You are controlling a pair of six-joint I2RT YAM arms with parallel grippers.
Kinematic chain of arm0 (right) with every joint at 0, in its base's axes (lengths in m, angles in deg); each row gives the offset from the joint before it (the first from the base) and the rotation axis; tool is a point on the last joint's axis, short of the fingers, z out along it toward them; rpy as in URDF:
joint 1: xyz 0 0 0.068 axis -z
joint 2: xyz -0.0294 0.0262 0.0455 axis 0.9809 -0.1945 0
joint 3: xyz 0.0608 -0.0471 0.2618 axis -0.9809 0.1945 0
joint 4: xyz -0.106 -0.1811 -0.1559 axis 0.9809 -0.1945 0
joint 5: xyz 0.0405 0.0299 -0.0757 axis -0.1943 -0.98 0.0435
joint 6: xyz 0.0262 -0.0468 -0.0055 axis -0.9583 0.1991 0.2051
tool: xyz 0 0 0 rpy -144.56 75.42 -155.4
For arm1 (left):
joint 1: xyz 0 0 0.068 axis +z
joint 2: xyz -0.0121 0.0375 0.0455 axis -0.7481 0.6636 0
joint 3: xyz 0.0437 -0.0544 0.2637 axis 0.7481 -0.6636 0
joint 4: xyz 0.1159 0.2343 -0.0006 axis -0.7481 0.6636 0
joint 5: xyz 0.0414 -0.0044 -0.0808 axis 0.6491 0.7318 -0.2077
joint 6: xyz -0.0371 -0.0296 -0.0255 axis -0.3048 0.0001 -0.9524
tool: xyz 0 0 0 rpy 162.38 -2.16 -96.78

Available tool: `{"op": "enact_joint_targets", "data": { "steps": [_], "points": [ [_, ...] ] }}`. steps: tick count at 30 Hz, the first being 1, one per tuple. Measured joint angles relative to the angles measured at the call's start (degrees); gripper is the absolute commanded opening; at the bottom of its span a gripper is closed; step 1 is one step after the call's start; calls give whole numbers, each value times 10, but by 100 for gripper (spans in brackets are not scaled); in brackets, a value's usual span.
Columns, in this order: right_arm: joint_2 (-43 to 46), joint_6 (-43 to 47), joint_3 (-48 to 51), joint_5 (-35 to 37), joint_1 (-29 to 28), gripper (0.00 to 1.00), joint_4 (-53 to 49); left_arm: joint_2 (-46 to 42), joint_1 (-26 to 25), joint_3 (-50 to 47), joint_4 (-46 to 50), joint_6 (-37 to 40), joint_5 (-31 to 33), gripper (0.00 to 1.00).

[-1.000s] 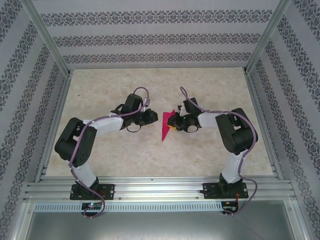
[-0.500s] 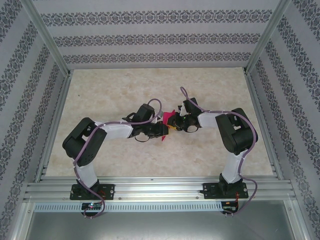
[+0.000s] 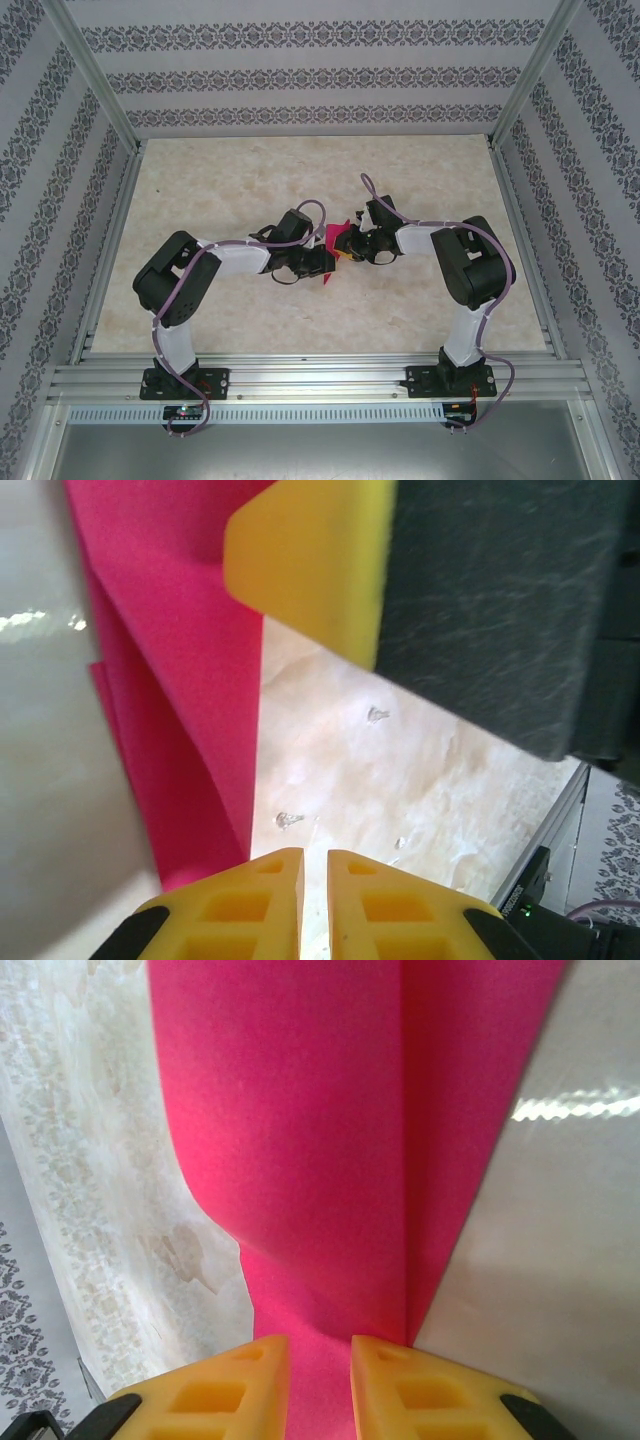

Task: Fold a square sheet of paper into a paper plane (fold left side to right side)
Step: Fold the wing for the fifth time at the center of the table.

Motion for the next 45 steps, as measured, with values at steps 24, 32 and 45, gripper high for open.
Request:
{"op": "enact_joint_targets", "data": {
  "steps": [24, 32, 45],
  "points": [
    [0, 0, -4, 0, -3, 26, -6, 23, 0, 0, 16, 10, 26, 14],
    [8, 2, 2, 1, -3, 23, 2, 22, 0, -15, -2, 12, 27, 12],
    [86, -3, 57, 0, -29, 15, 22, 23, 5, -32, -40, 10, 10, 10]
  ]
}}
